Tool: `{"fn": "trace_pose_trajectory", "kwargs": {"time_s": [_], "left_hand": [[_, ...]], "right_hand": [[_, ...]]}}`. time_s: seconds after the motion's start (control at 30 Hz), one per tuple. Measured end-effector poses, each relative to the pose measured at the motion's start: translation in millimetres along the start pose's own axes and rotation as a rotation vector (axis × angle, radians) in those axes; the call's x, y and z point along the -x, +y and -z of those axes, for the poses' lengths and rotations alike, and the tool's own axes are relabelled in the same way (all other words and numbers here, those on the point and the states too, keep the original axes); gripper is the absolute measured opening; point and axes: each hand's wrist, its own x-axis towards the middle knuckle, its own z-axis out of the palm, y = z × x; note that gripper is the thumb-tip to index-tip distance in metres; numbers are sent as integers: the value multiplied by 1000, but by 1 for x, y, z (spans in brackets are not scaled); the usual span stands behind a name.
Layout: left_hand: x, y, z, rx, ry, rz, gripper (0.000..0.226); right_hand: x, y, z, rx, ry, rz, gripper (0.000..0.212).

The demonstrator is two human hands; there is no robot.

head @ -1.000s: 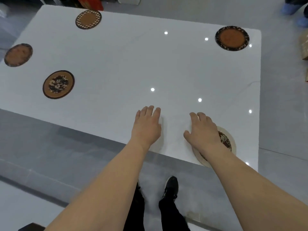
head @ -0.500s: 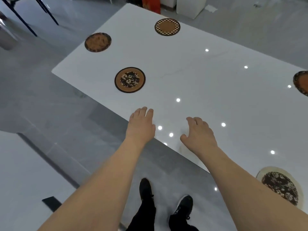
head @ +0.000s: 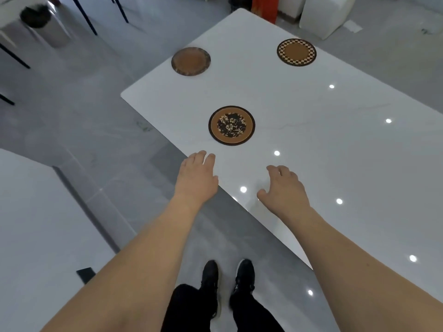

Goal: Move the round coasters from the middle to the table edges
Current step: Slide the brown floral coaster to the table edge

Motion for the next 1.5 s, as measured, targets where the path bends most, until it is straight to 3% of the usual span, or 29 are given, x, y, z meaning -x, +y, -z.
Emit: {"fn": "trace_pose_trajectory", "kwargs": {"time_s": [0.53, 0.87, 1.07, 1.17, 1.3, 1.5], "left_hand": [[-112, -128, 26, -20, -73, -62, 54], [-205, -104, 32, 163, -185, -34, 46], [-264, -70, 3, 451, -214, 123, 33], [-274, -60, -8, 626, -228, 256, 17], [-278, -61, -14, 627, -208, 324, 29], [-280, -66, -13, 562, -195, 309, 21]], "right_hand": [[-96, -116, -13, -147, -25, -132, 61], [-182, -92, -2, -538, 88, -454, 44], [-233, -84, -12, -661, 85, -703, 23], [-242, -81, -19, -701, 100, -811, 29], [-247, -82, -24, -728, 113, -836, 23], [-246, -81, -28, -722, 123, -815, 25]]}}
